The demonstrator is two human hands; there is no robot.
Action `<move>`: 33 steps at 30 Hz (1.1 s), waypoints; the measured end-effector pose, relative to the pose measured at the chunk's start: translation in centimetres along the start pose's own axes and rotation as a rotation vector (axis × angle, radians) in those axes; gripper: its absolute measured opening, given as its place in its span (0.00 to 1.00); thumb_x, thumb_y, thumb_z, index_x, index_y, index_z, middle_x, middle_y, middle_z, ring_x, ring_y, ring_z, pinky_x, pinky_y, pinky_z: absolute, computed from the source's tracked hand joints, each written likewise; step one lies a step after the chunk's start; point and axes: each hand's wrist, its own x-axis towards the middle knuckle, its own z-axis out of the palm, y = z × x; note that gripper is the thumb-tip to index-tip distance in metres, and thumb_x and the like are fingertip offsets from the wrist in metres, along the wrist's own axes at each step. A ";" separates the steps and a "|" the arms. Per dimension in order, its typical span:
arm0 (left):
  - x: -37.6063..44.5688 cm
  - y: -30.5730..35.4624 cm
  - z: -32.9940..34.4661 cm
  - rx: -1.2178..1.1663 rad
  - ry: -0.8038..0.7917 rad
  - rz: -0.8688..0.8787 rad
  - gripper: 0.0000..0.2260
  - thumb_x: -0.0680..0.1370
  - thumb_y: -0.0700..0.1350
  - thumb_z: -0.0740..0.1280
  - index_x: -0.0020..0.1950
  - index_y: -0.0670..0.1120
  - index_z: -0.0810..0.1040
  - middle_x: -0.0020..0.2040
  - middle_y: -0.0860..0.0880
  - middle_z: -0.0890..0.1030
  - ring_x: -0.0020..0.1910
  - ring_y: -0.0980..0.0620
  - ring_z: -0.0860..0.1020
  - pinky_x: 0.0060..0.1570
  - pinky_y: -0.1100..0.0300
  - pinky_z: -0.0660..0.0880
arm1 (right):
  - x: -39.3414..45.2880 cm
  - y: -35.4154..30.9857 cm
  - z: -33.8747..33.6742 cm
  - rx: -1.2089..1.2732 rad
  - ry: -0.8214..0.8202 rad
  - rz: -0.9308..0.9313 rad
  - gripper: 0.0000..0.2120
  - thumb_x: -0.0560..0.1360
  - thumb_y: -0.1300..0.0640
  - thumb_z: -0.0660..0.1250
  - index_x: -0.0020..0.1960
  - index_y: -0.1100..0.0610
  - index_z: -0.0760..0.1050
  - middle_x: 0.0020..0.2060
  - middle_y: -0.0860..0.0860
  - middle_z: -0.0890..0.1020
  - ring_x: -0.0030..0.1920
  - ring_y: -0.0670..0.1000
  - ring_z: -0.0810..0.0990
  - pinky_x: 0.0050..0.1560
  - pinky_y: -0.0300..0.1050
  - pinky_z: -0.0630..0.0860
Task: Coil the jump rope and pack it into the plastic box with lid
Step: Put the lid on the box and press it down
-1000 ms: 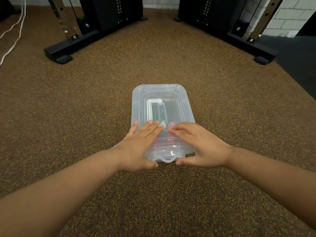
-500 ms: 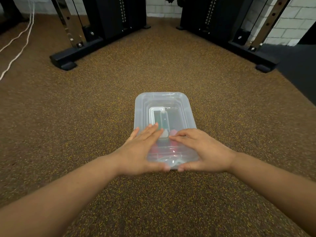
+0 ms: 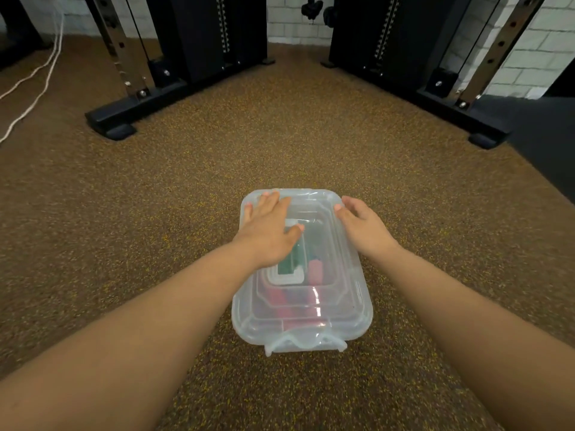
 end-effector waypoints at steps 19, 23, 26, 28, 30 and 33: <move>4.0 -0.6 -1.4 0.079 0.143 0.050 0.28 0.77 0.57 0.60 0.74 0.49 0.59 0.71 0.49 0.65 0.74 0.50 0.58 0.73 0.48 0.38 | 9.6 -2.1 0.5 0.327 -0.449 0.242 0.20 0.73 0.51 0.71 0.61 0.59 0.77 0.50 0.57 0.84 0.42 0.52 0.84 0.43 0.46 0.81; 5.6 -1.3 -1.3 0.054 0.130 -0.010 0.31 0.77 0.58 0.60 0.76 0.46 0.55 0.76 0.47 0.59 0.76 0.48 0.54 0.74 0.50 0.43 | 9.4 -2.3 0.4 0.258 -0.482 0.106 0.21 0.72 0.61 0.72 0.64 0.56 0.74 0.55 0.56 0.82 0.47 0.51 0.82 0.49 0.44 0.81; 6.5 -1.7 -0.9 0.074 0.072 -0.028 0.33 0.77 0.61 0.57 0.76 0.45 0.54 0.77 0.46 0.56 0.77 0.48 0.51 0.74 0.49 0.44 | 9.4 -2.7 0.0 -0.107 -0.422 -0.094 0.22 0.72 0.55 0.73 0.65 0.54 0.75 0.55 0.57 0.78 0.51 0.51 0.78 0.57 0.48 0.76; 6.7 -1.8 -0.9 0.106 0.045 -0.032 0.35 0.76 0.64 0.55 0.76 0.45 0.53 0.77 0.45 0.56 0.77 0.48 0.52 0.74 0.49 0.46 | 9.3 -2.9 -0.2 -0.311 -0.372 -0.226 0.22 0.72 0.52 0.72 0.65 0.53 0.75 0.54 0.55 0.74 0.53 0.50 0.75 0.58 0.43 0.72; 6.7 -1.8 -1.0 0.106 0.048 -0.024 0.36 0.76 0.65 0.55 0.76 0.45 0.56 0.76 0.45 0.59 0.75 0.47 0.55 0.74 0.50 0.48 | 9.3 -3.1 -0.2 -0.466 -0.332 -0.328 0.21 0.73 0.48 0.71 0.64 0.52 0.75 0.53 0.52 0.73 0.53 0.49 0.74 0.56 0.39 0.69; 6.6 -1.7 -1.1 0.085 0.088 -0.012 0.33 0.75 0.65 0.56 0.73 0.45 0.61 0.72 0.46 0.64 0.72 0.46 0.61 0.72 0.51 0.52 | 9.3 -3.3 -0.1 -0.600 -0.292 -0.416 0.20 0.73 0.46 0.69 0.62 0.52 0.76 0.50 0.50 0.74 0.51 0.49 0.74 0.52 0.40 0.69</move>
